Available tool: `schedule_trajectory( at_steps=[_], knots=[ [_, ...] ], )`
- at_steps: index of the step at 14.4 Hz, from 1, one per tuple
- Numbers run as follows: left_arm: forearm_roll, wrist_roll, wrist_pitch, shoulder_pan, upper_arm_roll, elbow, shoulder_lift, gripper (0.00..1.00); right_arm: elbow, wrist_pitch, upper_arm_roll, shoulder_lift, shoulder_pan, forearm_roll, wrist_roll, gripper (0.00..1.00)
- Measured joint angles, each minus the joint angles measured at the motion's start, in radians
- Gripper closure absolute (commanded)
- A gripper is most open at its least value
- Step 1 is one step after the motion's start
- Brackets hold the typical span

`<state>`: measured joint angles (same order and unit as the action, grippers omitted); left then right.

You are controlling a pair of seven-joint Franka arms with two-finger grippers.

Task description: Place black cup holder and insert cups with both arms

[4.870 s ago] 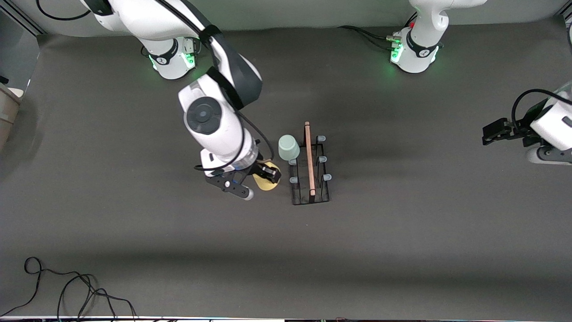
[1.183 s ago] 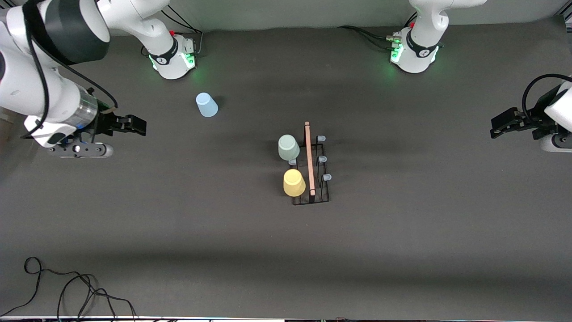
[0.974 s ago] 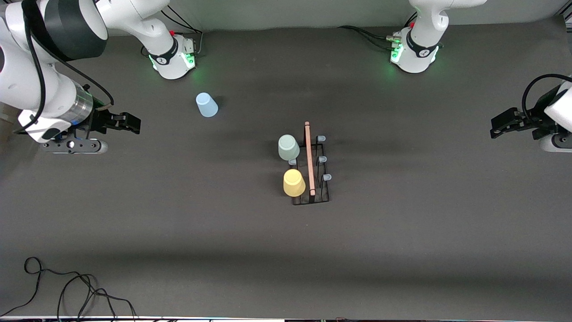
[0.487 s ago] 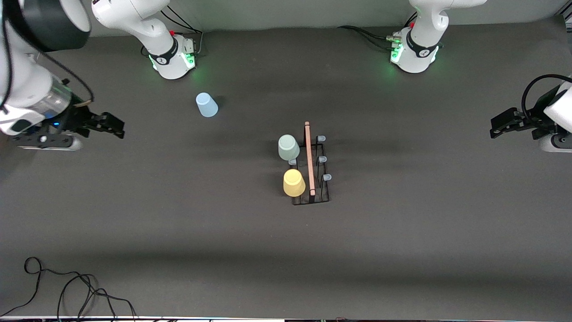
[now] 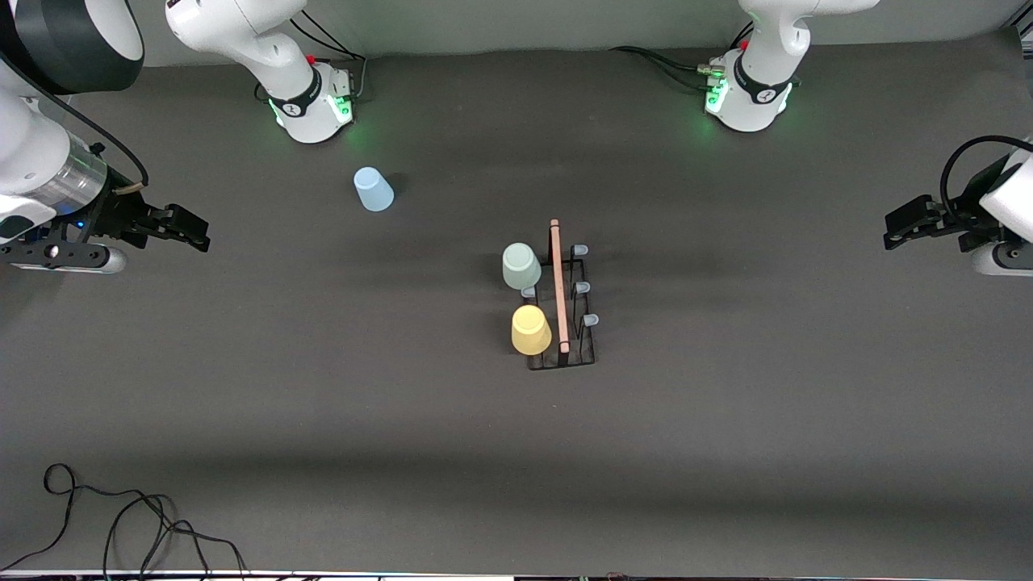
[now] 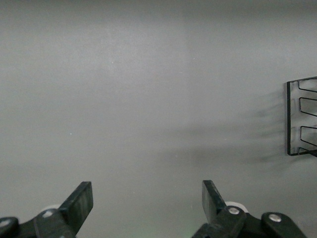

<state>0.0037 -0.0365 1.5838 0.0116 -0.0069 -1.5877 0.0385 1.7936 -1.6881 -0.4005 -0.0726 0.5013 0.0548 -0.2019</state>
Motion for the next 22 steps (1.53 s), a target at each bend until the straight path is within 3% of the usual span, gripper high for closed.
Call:
schedule_trajectory(
  at_steps=[3,5,9,10,13,17,22],
  knots=[
    [0.0,0.0,0.0,0.0,0.0,-0.001,0.002,0.01,0.0,0.0,0.007,0.0,-0.006,0.0,0.0,0.0],
    [0.0,0.0,0.0,0.0,0.0,-0.001,0.002,0.01,0.0,0.001,0.064,0.0,-0.07,0.0,0.0,0.0],
    [0.0,-0.001,0.0,0.0,0.0,-0.001,0.002,0.01,-0.002,0.019,0.373,-0.001,-0.388,0.0,0.0,0.0],
    [0.0,-0.001,0.0,0.0,0.0,-0.001,0.002,0.01,-0.002,0.022,0.419,-0.002,-0.436,0.0,0.0,0.0],
    [0.0,-0.001,0.0,0.0,0.0,-0.001,0.002,0.01,-0.004,0.022,0.436,-0.002,-0.465,0.0,0.03,0.0],
    [0.0,-0.002,0.0,0.0,0.0,-0.001,0.002,0.01,-0.03,0.024,0.386,-0.001,-0.476,0.0,0.134,0.0],
    [0.0,-0.002,0.0,0.0,0.001,-0.001,0.002,0.01,-0.182,0.121,0.392,0.067,-0.487,-0.002,0.139,0.0]
  ],
)
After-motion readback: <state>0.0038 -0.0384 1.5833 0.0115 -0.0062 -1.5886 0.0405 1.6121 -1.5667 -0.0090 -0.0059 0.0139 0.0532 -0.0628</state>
